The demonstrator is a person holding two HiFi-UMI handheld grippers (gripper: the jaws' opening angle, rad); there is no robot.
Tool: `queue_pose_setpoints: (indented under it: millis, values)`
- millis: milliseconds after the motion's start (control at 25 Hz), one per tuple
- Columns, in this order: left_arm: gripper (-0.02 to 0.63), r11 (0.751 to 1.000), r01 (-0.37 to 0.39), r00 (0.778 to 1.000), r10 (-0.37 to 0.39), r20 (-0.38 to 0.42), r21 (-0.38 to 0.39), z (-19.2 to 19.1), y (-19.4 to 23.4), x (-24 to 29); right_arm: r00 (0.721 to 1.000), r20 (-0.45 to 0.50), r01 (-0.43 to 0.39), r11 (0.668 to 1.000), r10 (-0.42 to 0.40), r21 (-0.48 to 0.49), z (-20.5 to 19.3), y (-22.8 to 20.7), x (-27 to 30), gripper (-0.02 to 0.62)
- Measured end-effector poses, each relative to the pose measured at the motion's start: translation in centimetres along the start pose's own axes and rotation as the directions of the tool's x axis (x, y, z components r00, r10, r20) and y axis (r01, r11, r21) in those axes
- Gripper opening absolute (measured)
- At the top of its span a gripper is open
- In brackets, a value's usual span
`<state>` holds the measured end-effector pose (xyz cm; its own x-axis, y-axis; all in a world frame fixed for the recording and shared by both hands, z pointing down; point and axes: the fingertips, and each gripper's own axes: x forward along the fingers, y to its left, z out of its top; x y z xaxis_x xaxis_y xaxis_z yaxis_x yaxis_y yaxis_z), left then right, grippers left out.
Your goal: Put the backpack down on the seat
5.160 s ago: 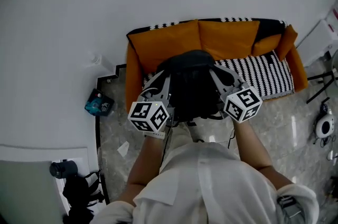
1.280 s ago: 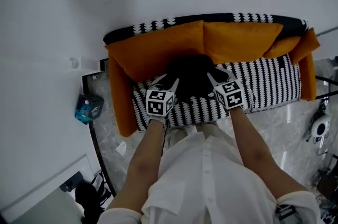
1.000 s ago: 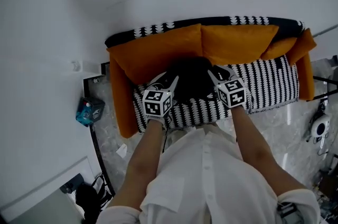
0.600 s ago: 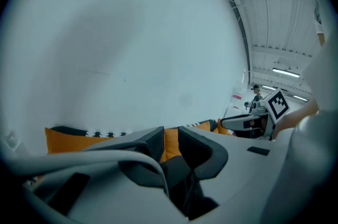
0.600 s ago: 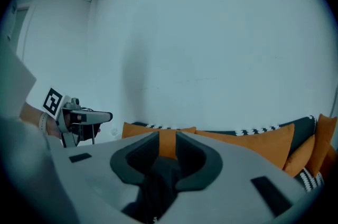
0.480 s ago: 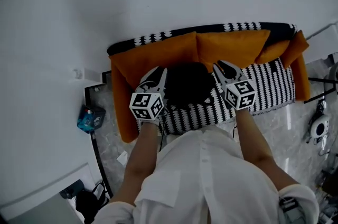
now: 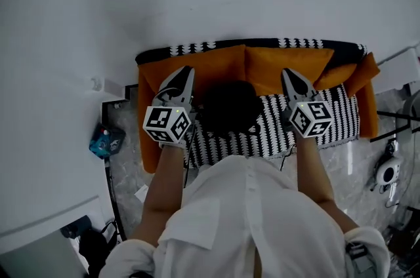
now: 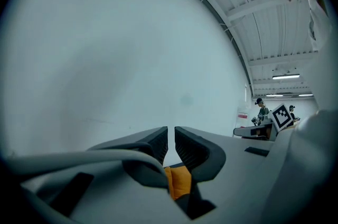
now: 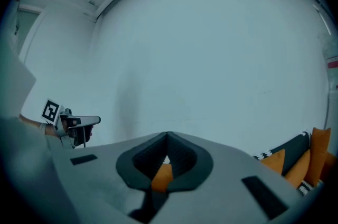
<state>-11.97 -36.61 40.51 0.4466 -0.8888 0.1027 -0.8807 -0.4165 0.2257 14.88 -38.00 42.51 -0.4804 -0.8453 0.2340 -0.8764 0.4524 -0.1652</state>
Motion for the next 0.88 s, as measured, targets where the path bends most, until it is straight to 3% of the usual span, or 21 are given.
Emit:
queue_pose_setpoints:
  millis: [280, 880]
  values:
    - [0.06, 1.0, -0.002, 1.0, 0.002, 0.01, -0.006, 0.6, 0.3, -0.3, 1.0, 0.006, 0.007, 1.0, -0.007, 0.001, 0.6, -0.4, 0.1, 0.017]
    - [0.06, 1.0, -0.009, 0.999, 0.009, -0.043, -0.014, -1.8, -0.4, -0.2, 0.999, -0.026, -0.019, 1.0, 0.02, 0.015, -1.1, -0.2, 0.5, 0.017]
